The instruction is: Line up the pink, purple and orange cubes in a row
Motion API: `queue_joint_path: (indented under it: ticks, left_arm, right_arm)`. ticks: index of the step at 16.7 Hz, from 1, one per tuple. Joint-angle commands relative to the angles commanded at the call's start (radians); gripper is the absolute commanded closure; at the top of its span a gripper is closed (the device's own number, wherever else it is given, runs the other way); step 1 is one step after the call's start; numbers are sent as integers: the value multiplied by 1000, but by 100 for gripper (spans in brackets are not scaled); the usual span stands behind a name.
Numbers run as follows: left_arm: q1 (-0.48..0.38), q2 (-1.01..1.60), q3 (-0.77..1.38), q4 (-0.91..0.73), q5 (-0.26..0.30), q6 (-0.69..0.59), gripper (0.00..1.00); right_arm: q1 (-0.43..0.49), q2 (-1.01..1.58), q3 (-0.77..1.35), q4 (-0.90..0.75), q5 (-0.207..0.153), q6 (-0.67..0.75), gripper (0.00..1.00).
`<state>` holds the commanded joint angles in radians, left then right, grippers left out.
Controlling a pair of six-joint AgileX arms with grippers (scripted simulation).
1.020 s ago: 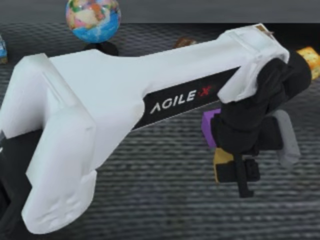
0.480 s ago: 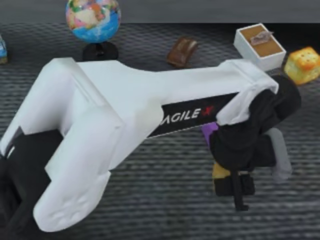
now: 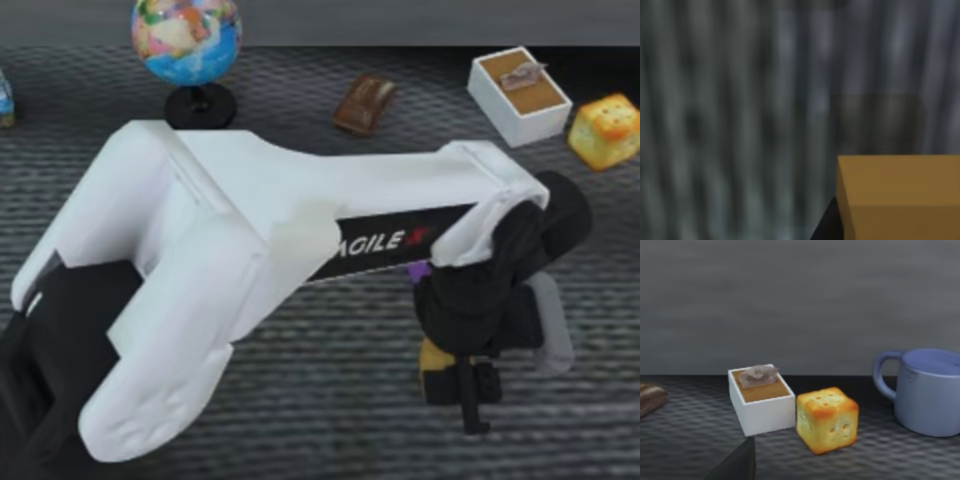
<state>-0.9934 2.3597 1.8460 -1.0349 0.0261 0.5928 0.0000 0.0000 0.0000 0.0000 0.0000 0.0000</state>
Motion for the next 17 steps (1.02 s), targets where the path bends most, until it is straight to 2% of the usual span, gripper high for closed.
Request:
queue_joint_path:
  ticks: [11,17]
  left_arm:
    - [0,0,0,0,0,0,2]
    - [0,0,0,0,0,0,0]
  right_arm:
    - [0,0,0,0,0,0,0]
    - [0,0,0,0,0,0,0]
